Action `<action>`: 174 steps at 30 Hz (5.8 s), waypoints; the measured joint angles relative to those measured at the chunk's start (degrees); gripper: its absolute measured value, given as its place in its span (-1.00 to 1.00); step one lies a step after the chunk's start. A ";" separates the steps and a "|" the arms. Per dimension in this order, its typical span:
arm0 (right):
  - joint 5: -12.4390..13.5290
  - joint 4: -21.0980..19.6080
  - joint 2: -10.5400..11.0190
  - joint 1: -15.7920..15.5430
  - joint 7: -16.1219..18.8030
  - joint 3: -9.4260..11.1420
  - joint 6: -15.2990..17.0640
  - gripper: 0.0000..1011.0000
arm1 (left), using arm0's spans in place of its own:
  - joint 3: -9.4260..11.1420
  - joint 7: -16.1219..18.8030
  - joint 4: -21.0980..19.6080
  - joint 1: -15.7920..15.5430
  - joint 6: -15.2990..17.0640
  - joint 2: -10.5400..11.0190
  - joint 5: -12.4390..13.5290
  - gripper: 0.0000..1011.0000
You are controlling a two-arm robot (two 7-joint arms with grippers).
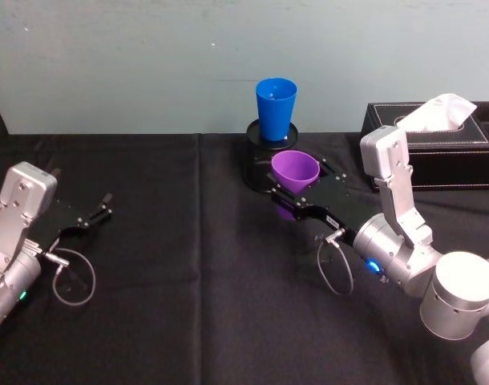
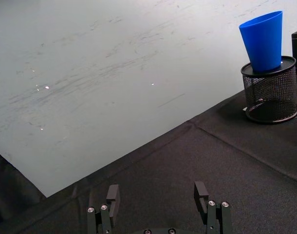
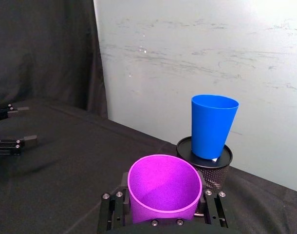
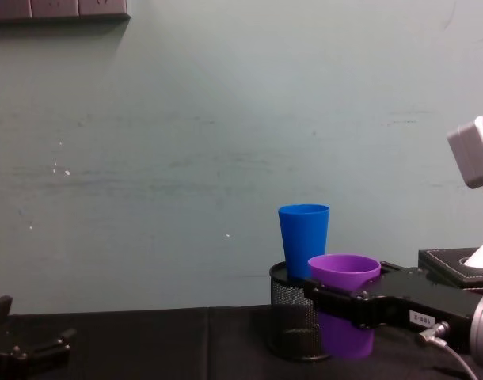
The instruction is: Pick up one cup with a gripper and tap it against the other cup.
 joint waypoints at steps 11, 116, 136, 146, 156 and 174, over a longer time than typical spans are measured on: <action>0.00 0.00 0.00 0.00 0.00 0.00 0.00 0.48 | 0.00 0.00 0.00 0.00 0.00 0.00 0.00 0.98; 0.00 0.00 0.00 0.00 0.00 0.00 0.00 0.48 | 0.00 0.00 0.00 0.00 0.00 0.00 0.00 0.98; -1.51 3.80 -2.67 5.97 0.76 0.90 5.83 0.48 | 0.00 0.00 0.00 0.00 0.00 0.00 0.00 0.98; -2.79 10.77 -6.27 11.54 -0.22 0.34 6.67 0.48 | 0.00 0.00 0.00 0.00 0.00 0.00 0.00 0.98; -4.61 16.31 -8.58 15.72 -1.46 0.36 6.56 0.48 | 0.00 0.00 0.00 0.00 0.00 0.00 0.00 0.98; -6.10 18.99 -10.28 17.68 -1.93 1.44 6.26 0.48 | 0.00 0.00 0.00 0.00 0.00 0.00 0.00 0.98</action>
